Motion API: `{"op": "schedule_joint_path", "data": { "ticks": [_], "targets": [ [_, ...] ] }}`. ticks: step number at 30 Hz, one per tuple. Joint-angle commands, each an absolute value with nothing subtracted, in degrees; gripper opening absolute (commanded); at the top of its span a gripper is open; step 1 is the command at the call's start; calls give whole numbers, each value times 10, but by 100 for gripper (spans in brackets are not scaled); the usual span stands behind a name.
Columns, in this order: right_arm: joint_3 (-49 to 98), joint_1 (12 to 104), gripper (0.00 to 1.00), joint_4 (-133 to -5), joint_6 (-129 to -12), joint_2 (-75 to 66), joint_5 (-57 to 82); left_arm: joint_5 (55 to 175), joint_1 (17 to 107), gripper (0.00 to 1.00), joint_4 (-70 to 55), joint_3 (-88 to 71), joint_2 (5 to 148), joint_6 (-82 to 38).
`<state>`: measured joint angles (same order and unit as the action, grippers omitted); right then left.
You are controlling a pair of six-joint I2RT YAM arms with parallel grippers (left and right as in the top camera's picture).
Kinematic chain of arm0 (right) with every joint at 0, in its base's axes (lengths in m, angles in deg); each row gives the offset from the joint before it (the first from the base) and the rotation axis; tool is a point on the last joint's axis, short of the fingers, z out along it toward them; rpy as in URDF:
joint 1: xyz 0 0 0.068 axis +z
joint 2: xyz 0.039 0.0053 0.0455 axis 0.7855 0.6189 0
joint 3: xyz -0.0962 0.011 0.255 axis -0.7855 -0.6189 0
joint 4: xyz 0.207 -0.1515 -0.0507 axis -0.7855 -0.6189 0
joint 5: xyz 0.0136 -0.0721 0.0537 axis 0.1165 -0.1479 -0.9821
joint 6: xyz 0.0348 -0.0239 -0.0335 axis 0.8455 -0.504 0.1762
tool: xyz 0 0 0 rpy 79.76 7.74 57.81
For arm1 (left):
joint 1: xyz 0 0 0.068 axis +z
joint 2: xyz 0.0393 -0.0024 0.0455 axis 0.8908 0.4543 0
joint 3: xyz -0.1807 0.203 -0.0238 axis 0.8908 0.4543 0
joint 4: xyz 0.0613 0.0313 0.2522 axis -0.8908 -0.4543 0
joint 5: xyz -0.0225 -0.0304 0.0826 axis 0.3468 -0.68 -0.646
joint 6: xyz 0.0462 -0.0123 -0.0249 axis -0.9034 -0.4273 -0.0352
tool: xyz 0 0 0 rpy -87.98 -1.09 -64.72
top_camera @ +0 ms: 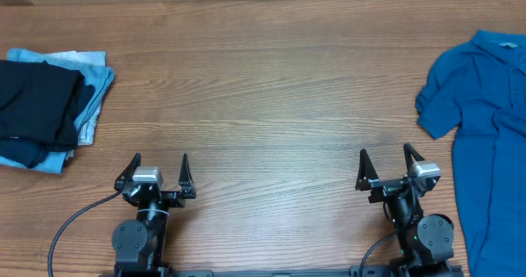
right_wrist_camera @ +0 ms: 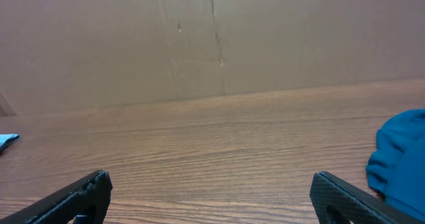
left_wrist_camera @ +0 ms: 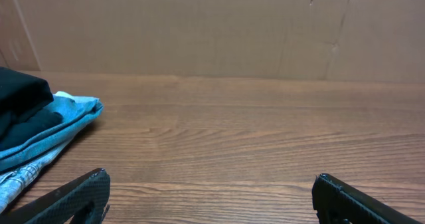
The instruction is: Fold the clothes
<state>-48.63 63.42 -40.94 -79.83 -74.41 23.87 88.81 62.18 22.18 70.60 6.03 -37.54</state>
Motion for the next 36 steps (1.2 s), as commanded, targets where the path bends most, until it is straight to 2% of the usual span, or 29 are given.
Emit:
{"op": "schedule_joint_path", "data": {
  "ticks": [1,20,22,27,30,36],
  "targets": [
    [-492,633,100,-406,-800,-749,244,884,619,100,221,708,54,-391],
    [-492,632,100,-406,-799,-748,254,884,619,100,221,708,54,-391],
    [-483,633,100,-409,-762,-749,248,884,619,100,221,708,54,-391],
    [-309,632,100,-515,-677,-701,326,884,619,100,221,708,54,-391],
    [-155,632,100,-594,-677,-587,343,884,619,100,221,708,54,-391],
    [146,632,100,-789,-712,-269,365,884,619,100,221,708,54,-391]
  ]
}}
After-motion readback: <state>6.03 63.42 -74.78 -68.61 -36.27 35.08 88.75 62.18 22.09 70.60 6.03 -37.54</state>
